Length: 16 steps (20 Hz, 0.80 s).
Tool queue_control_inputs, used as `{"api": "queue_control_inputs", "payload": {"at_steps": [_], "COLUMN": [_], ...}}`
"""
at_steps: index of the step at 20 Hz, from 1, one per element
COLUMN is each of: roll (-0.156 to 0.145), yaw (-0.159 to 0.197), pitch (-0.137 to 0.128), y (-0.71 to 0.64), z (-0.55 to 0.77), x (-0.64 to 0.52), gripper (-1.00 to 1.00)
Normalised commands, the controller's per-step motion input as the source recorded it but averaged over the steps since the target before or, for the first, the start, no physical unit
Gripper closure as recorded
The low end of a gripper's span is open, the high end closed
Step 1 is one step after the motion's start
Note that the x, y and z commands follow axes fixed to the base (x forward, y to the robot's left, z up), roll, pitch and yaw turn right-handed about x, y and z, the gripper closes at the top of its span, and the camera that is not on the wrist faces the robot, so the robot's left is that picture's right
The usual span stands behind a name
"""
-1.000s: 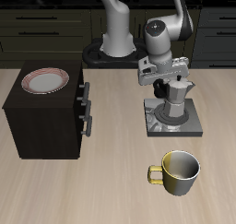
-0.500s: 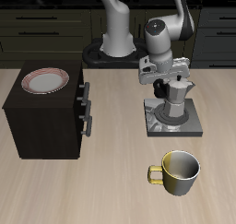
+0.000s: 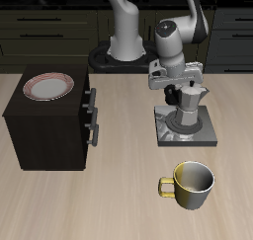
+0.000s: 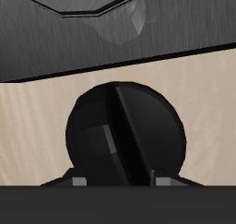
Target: Place moka pot on the flat stove and turn off the stove
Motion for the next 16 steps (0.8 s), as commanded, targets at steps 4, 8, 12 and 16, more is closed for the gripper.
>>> {"api": "queue_control_inputs", "payload": {"at_steps": [4, 8, 12, 16], "roll": [0.0, -0.002, 0.003, -0.007], "yaw": [-0.051, -0.045, -0.036, -0.05], "pitch": [0.012, -0.006, -0.006, -0.006], "y": [0.0, 0.01, 0.02, 0.0], "z": [0.02, 0.05, 0.06, 0.07], "x": [0.05, 0.05, 0.01, 0.05], "gripper": [1.0, 1.0, 1.0, 1.0]}}
